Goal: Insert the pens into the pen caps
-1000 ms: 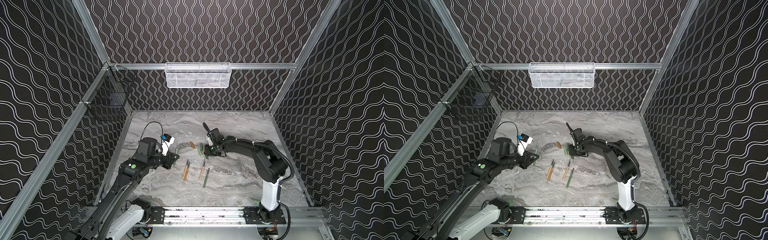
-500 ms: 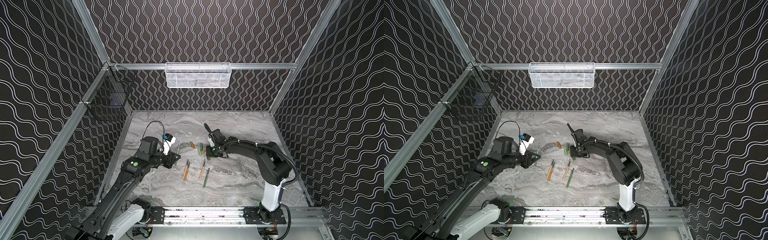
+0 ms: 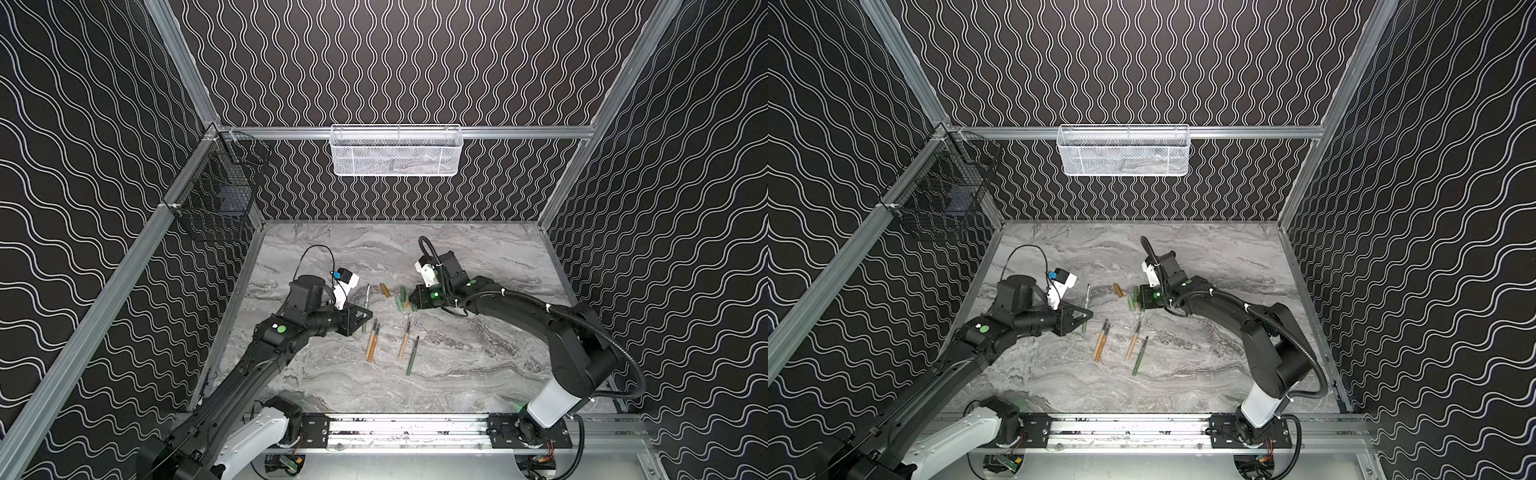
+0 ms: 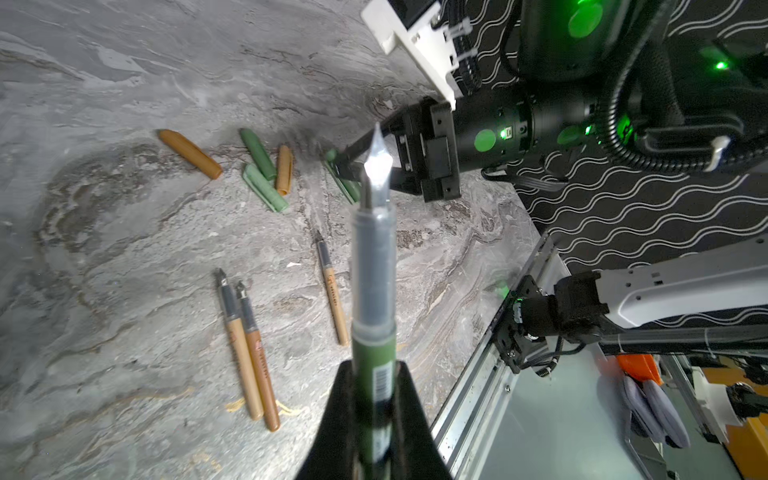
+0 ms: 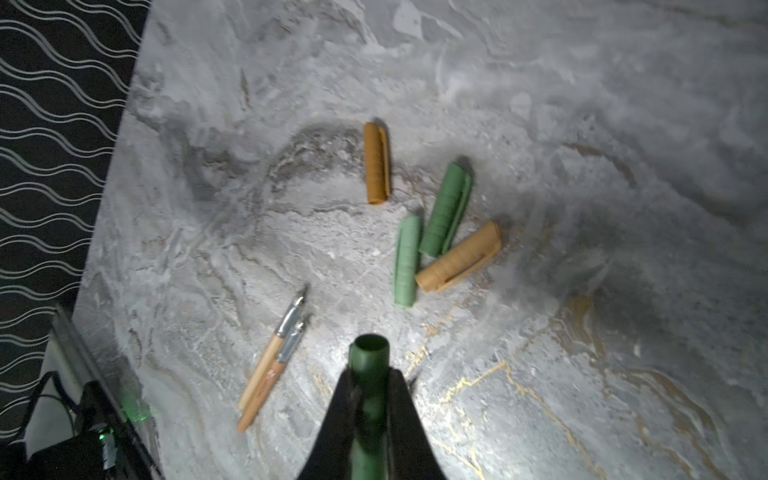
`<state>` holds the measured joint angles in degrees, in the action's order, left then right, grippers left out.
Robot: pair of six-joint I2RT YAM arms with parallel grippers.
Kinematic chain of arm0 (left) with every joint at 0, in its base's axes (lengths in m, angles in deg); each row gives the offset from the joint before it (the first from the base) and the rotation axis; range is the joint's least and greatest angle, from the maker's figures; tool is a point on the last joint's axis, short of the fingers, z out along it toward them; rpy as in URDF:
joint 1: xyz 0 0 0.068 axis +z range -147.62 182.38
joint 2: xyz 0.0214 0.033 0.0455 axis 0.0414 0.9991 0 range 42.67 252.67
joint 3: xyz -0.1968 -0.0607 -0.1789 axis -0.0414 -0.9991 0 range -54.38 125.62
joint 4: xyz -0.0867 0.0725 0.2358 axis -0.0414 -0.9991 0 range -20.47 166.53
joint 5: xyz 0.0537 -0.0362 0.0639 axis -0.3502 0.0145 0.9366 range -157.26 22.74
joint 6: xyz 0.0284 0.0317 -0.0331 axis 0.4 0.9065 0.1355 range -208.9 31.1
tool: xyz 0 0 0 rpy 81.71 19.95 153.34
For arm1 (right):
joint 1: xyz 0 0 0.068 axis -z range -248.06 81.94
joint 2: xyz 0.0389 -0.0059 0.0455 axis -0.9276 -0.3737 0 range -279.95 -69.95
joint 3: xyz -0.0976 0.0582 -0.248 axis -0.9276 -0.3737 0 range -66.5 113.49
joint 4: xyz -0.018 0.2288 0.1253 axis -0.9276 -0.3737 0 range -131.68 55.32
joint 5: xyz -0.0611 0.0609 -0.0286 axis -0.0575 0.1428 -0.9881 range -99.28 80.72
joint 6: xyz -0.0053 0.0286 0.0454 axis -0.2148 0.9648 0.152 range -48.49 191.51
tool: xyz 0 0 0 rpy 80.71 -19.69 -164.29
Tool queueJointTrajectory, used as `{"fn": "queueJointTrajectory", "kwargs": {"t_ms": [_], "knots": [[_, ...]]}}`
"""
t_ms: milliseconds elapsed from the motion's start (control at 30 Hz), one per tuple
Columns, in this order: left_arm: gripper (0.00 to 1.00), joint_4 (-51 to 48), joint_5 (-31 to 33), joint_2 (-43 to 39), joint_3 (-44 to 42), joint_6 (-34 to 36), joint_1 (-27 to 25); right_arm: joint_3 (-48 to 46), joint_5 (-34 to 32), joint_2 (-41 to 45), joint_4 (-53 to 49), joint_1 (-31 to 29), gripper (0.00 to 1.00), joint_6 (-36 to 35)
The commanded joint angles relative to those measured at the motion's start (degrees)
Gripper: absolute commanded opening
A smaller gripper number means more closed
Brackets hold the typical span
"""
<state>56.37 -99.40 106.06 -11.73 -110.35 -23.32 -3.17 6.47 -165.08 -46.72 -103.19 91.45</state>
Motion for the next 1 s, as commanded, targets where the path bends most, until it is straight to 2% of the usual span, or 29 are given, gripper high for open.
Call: {"fn": "queueJointTrajectory", "kwargs": {"t_ms": [0,167,533,767,967], "knots": [[0.00,9.3,1.3,1.0,-1.8,-4.6,-3.6,-0.3,3.6,3.3,3.7,-0.1,0.12,-1.8],[0.00,20.9,0.8,1.8,-6.7,-7.6,-8.5,-2.1,5.4,9.1,8.6,-0.1,0.12,-0.7],[0.00,41.0,-6.5,1.8,-14.8,-11.6,-10.0,-8.5,9.2,18.2,24.0,0.0,0.12,4.6],[0.00,48.0,-9.5,2.9,-16.2,-14.0,-10.0,-10.7,14.2,19.4,34.7,-0.1,0.11,8.6],[0.00,47.1,-8.8,1.8,-16.5,-13.4,-10.0,-11.2,16.8,19.7,41.4,-0.2,0.11,10.7]]}}
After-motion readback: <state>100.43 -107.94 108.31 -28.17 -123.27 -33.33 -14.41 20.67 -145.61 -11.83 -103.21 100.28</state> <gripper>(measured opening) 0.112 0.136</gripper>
